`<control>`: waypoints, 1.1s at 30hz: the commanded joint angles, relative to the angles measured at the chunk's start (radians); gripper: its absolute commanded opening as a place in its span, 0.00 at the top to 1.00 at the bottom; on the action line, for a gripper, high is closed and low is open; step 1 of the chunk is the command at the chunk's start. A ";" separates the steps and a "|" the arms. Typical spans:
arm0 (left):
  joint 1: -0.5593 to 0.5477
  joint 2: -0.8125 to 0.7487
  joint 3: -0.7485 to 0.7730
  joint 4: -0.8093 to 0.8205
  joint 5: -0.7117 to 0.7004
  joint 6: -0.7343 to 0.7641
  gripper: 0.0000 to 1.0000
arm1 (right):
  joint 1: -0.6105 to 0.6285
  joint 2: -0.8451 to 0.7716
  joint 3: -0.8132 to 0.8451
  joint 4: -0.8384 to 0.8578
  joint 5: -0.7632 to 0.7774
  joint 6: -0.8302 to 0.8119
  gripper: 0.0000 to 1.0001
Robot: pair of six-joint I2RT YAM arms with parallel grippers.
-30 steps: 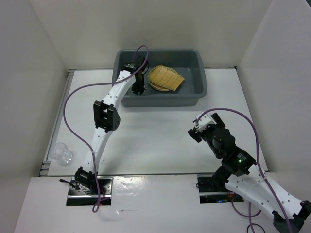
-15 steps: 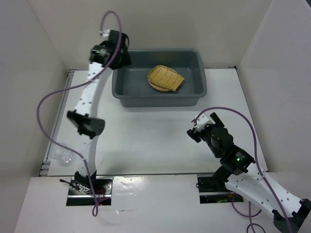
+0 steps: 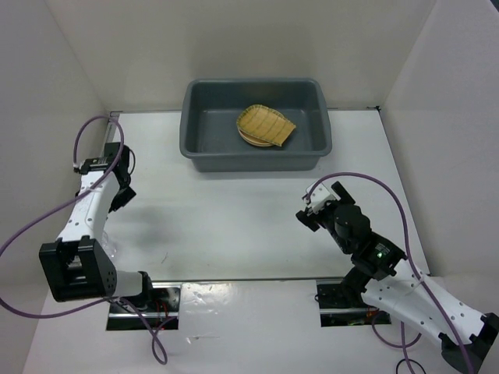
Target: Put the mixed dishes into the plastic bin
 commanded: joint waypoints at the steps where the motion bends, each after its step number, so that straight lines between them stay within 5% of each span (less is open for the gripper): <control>1: 0.064 -0.007 -0.038 0.037 0.014 -0.045 0.15 | 0.018 0.012 -0.002 0.016 -0.006 0.007 0.03; 15: 0.187 0.190 -0.104 0.076 0.143 -0.077 0.15 | 0.018 0.003 -0.002 0.016 0.012 0.007 0.02; 33: 0.217 0.124 -0.009 0.030 0.065 -0.009 0.17 | 0.018 0.003 -0.002 0.016 0.003 0.007 0.02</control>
